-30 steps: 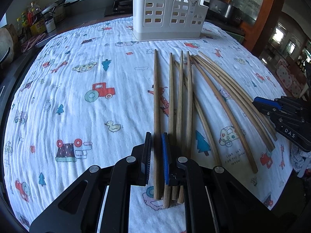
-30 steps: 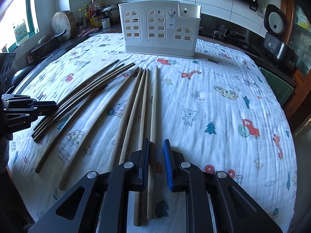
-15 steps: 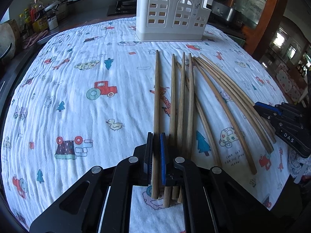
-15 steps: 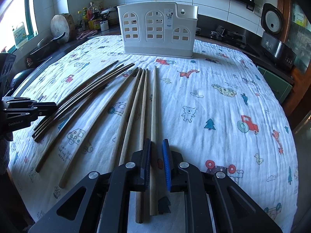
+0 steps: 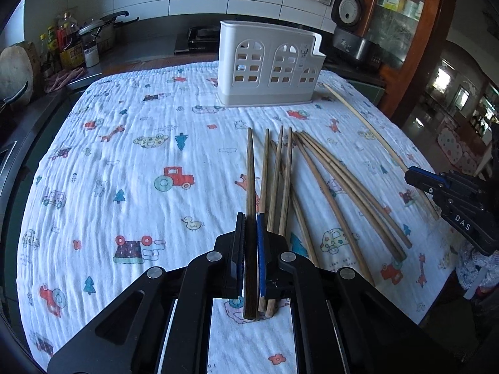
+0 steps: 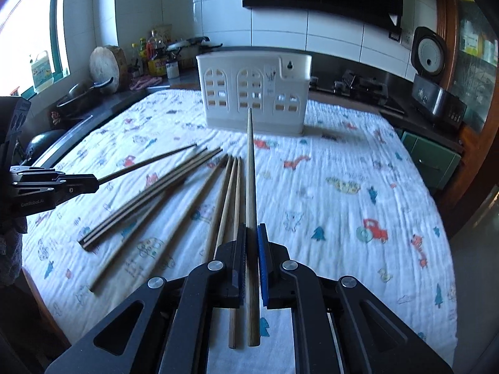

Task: Organize utensils
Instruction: 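Pull the chopstick out and lift it toward the holder with the right gripper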

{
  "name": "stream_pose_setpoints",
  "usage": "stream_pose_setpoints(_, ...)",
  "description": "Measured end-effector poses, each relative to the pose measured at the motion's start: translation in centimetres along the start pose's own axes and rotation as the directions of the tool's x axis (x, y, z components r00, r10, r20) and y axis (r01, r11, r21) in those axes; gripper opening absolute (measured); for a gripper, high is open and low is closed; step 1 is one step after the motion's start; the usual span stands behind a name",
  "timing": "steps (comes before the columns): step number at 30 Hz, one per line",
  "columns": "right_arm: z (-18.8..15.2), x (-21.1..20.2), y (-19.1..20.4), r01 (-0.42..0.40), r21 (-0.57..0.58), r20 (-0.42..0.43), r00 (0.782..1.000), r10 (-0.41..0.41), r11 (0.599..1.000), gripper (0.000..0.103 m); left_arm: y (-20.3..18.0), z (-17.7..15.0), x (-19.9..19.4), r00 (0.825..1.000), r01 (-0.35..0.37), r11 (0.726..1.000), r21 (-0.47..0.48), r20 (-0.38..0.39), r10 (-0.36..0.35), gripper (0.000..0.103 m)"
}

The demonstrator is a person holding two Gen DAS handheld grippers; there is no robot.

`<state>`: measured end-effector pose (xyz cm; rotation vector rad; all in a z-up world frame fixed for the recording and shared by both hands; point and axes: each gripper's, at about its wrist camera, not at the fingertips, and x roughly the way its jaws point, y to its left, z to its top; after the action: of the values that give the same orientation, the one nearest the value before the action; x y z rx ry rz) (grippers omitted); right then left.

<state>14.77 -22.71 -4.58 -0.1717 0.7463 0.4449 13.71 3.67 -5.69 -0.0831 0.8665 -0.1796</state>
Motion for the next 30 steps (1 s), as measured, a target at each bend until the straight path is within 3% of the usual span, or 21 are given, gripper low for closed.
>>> stream_pose_setpoints(13, -4.1, 2.9, -0.5, -0.003, 0.049, -0.117, 0.993, 0.009, 0.999, 0.007, -0.6, 0.1, -0.9, 0.999, 0.0, 1.0, 0.007, 0.032, 0.0, 0.006)
stream_pose_setpoints(30, -5.4, 2.3, -0.3, 0.007, 0.035, -0.114, 0.993, -0.003, 0.999, 0.008, -0.6, 0.0, -0.7, 1.0, -0.003, 1.0, 0.009, 0.027, 0.003, 0.006)
